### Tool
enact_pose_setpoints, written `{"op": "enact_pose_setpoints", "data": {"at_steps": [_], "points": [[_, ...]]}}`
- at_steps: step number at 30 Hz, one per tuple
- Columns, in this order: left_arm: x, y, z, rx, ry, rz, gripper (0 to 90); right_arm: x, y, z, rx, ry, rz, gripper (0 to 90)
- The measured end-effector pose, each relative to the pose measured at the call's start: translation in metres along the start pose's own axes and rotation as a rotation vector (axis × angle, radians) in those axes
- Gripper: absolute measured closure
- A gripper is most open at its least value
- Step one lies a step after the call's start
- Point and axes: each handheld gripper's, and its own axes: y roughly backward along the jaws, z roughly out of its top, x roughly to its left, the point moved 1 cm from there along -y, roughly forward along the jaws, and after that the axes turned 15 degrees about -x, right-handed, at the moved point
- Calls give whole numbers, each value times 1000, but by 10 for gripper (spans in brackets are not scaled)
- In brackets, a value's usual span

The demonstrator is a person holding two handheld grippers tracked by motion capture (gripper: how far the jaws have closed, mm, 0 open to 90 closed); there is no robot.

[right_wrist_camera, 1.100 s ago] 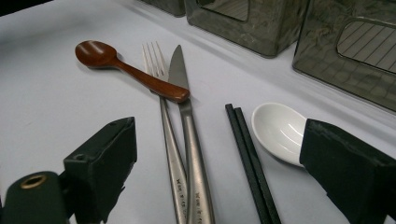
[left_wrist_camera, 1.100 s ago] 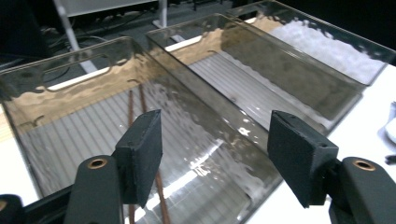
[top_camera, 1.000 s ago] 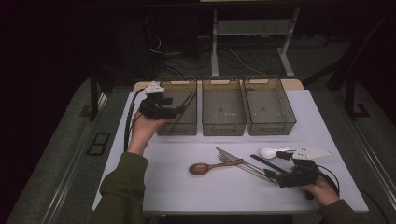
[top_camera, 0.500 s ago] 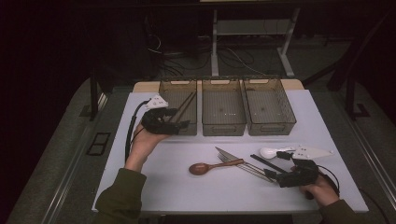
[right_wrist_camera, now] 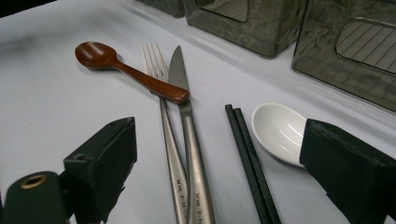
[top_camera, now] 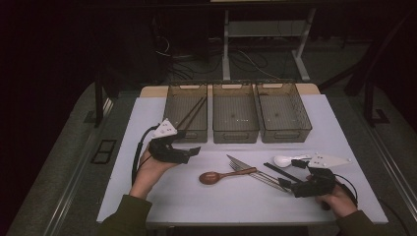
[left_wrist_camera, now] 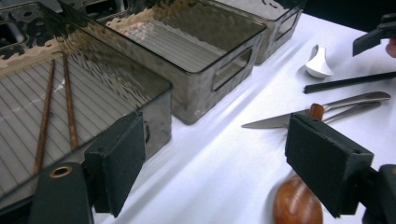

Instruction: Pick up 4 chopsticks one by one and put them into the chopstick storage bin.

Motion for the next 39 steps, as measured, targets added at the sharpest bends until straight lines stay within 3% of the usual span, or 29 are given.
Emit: {"op": "enact_pose_setpoints", "data": {"at_steps": [10, 19, 32, 39], "points": [[-18, 15, -21, -13, -23, -13, 151, 0, 1, 0, -5, 0, 4, 108], [-30, 22, -44, -12, -12, -26, 111, 0, 2, 1, -12, 5, 3, 108], [-30, 35, -63, 6, 16, 0, 0, -2, 8, 8, -27, 4, -35, 108], [-28, 36, -65, 29, 34, -3, 0, -11, 18, 15, -1, -4, -14, 107]]}}
